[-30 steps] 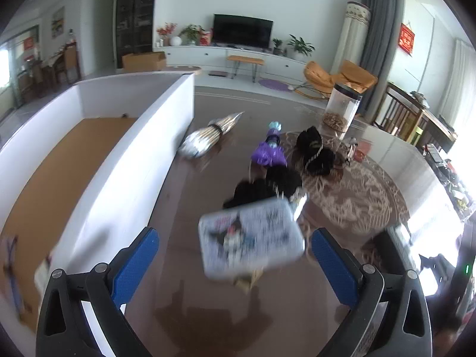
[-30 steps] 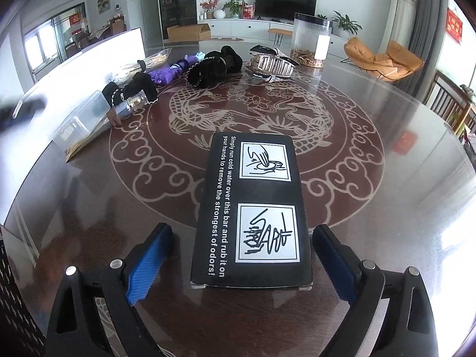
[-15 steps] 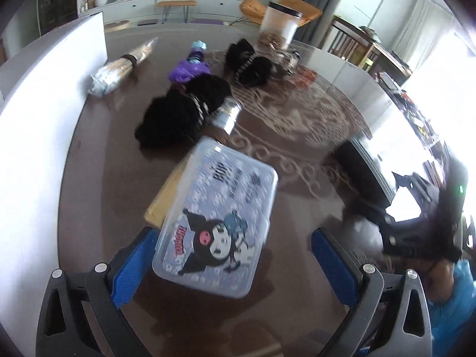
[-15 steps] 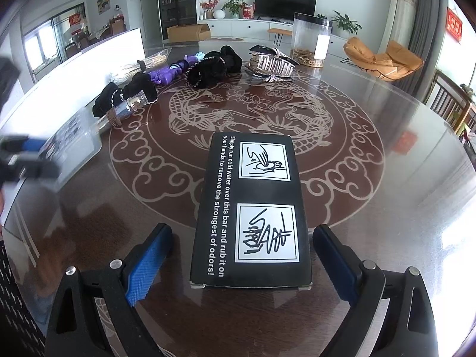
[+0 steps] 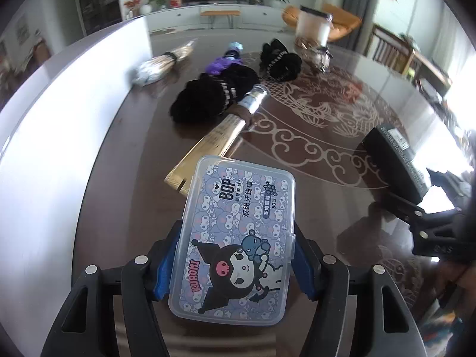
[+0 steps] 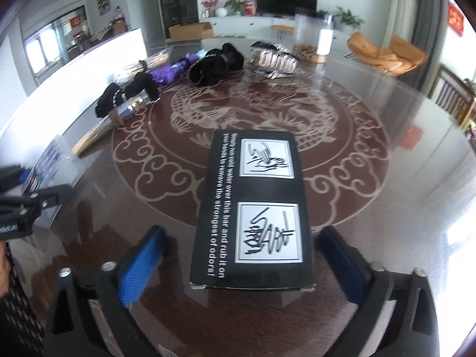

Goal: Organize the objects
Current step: 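Grasp the clear Kuromi plastic box with the left tool while the right tool holds the black box, then carry both boxes into the cork-floored bin and open both tools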

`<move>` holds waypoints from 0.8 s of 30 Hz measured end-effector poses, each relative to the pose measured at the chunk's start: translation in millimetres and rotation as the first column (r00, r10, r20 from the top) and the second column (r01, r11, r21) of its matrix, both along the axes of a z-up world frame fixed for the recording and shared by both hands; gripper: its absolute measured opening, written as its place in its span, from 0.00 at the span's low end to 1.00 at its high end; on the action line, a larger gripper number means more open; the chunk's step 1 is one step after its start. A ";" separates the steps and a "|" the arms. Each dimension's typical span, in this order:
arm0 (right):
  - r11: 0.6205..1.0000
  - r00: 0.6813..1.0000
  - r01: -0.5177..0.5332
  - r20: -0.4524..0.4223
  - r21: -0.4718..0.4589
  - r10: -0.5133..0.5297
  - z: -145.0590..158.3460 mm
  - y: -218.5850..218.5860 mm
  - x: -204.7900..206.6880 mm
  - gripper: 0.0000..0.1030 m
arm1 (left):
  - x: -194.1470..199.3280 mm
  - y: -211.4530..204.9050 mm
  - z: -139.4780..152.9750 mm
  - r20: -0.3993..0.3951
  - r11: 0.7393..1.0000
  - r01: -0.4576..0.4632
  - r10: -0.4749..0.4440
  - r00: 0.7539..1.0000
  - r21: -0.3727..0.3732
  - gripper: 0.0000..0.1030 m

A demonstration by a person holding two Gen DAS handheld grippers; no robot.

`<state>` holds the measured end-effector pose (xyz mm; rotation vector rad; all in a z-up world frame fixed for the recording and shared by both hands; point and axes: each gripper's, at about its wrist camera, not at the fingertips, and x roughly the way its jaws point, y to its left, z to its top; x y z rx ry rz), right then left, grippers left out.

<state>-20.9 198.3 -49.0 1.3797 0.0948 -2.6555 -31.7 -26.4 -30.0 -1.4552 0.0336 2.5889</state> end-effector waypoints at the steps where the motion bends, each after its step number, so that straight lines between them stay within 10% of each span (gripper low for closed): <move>1: 1.000 1.000 -0.010 0.019 0.002 0.010 0.4 -0.3 -3.2 1.00 | 5.6 -5.2 2.4 -0.007 1.000 -0.017 0.017 1.000 0.018 0.63; 5: 0.997 0.984 -0.055 0.166 -0.046 0.062 6.2 2.4 -29.9 0.96 | 21.7 -17.0 18.1 -0.048 0.997 -0.049 0.052 0.997 0.059 0.63; 6: 0.996 0.980 -0.063 0.184 -0.060 0.073 8.4 3.0 -36.3 0.88 | 25.1 -17.8 22.6 -0.058 0.997 -0.051 0.054 0.997 0.061 0.63; 7: 0.997 0.981 -0.070 0.179 -0.042 0.076 11.2 1.7 -39.5 0.57 | 28.6 -18.1 26.7 -0.066 0.997 -0.053 0.057 0.996 0.061 0.63; 17: 0.989 0.974 -0.131 0.178 -0.073 0.142 35.8 -21.2 -25.8 0.57 | 62.4 -72.0 69.8 -0.114 0.964 -0.170 0.196 0.974 0.204 0.63; 24: 0.941 0.959 -0.284 -0.035 -0.183 0.283 133.1 -111.7 -45.3 0.57 | 61.7 -170.7 132.5 -0.190 0.912 -0.323 0.374 0.908 0.254 0.63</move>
